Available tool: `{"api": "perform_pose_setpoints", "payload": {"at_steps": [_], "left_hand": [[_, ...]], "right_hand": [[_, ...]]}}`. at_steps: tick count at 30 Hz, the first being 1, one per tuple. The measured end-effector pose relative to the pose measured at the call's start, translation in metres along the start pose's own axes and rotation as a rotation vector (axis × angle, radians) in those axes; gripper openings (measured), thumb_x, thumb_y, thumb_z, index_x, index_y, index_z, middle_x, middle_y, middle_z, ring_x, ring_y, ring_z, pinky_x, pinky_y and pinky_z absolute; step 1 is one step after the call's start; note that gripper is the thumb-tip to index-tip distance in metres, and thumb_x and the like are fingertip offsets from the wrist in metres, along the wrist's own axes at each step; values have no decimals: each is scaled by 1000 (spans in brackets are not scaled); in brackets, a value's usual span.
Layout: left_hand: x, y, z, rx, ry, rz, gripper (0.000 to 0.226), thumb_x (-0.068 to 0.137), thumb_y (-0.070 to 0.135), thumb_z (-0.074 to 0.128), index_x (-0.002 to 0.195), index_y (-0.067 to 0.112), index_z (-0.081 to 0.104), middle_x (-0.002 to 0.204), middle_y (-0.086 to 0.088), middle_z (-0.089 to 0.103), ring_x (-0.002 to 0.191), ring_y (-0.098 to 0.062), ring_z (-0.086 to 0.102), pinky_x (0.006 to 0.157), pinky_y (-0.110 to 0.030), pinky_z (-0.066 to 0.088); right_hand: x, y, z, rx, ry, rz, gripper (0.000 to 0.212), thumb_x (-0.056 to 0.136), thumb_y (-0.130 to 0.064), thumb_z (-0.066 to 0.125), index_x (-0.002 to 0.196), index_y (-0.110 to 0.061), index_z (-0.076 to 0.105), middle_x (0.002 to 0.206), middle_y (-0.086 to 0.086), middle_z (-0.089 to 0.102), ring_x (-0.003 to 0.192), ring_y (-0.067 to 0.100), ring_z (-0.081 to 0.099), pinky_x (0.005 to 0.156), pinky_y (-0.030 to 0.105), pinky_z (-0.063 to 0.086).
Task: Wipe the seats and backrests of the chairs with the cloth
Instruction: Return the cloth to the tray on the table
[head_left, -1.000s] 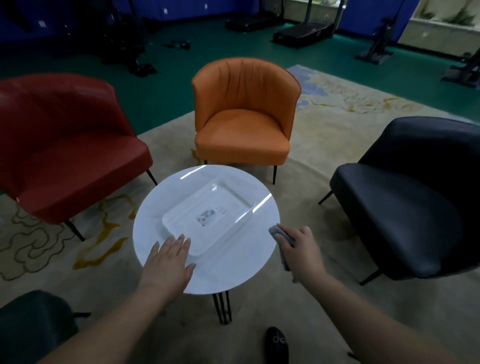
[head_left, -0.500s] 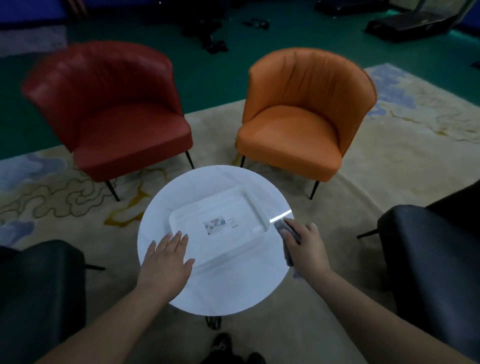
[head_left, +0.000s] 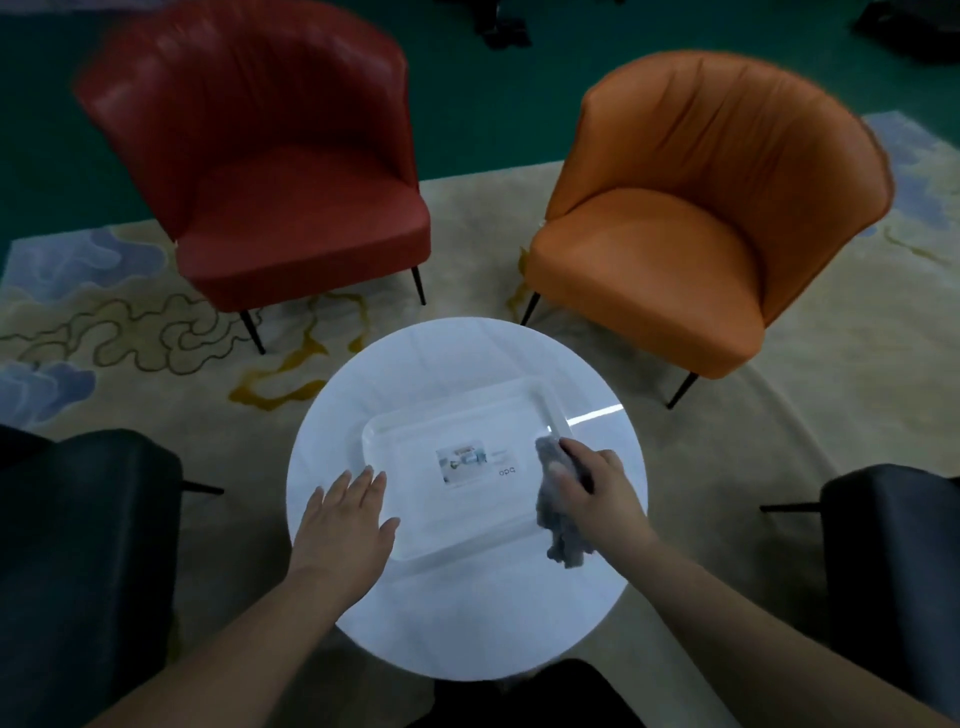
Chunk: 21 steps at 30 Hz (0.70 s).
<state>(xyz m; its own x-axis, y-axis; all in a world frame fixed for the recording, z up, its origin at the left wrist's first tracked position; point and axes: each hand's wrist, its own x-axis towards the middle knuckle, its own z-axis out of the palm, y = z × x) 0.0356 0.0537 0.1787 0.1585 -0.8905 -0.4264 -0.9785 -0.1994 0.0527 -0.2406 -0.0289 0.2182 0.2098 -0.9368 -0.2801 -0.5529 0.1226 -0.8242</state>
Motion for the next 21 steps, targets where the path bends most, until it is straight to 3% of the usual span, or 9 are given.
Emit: {"api": "perform_pose_setpoints", "payload": {"at_steps": [2,5,7,9,16,21], "left_hand": [[4,1,2,-25,-7,-9,65,101,54,23,156,25,8,164,3,9,151,-19,6,121,-41,6],[10,0,7,-96,-14,-35,65,100,54,25,156,26,9,164,5,10,151,-18,7,120,-39,6],[14,0,15,-146,-23,-53,65,100,54,25,156,27,8,164,6,10,151,-17,7,120,-38,5],[18,1,26,-186,-22,-72,64,101,53,27,156,27,9,164,7,10,151,-15,6,120,-37,4],[27,11,76,-192,-74,-104,67,100,55,24,156,29,-2,164,7,-6,151,-16,-5,119,-36,-2],[35,27,99,-150,-136,-49,69,100,56,24,154,31,-10,162,5,-17,150,-18,-13,118,-39,-9]], "right_hand": [[16,0,11,21,-6,29,18,99,-35,44,103,-29,61,103,7,51,85,10,58,69,17,43],[40,4,26,-28,-90,6,18,95,-24,52,110,-32,57,105,-3,45,89,-4,53,70,7,43],[58,13,36,-89,-162,5,43,90,-17,57,129,-33,49,115,-7,40,95,-6,49,84,13,41],[81,21,47,-117,-198,17,54,88,-15,61,138,-27,44,120,-6,38,96,-2,47,89,16,37],[147,59,97,-98,-399,-38,67,80,-17,72,138,-31,41,120,-10,35,99,-4,48,77,1,39],[168,87,117,-178,-474,-127,68,75,-19,75,135,-31,43,118,-10,35,103,5,48,88,17,44]]}}
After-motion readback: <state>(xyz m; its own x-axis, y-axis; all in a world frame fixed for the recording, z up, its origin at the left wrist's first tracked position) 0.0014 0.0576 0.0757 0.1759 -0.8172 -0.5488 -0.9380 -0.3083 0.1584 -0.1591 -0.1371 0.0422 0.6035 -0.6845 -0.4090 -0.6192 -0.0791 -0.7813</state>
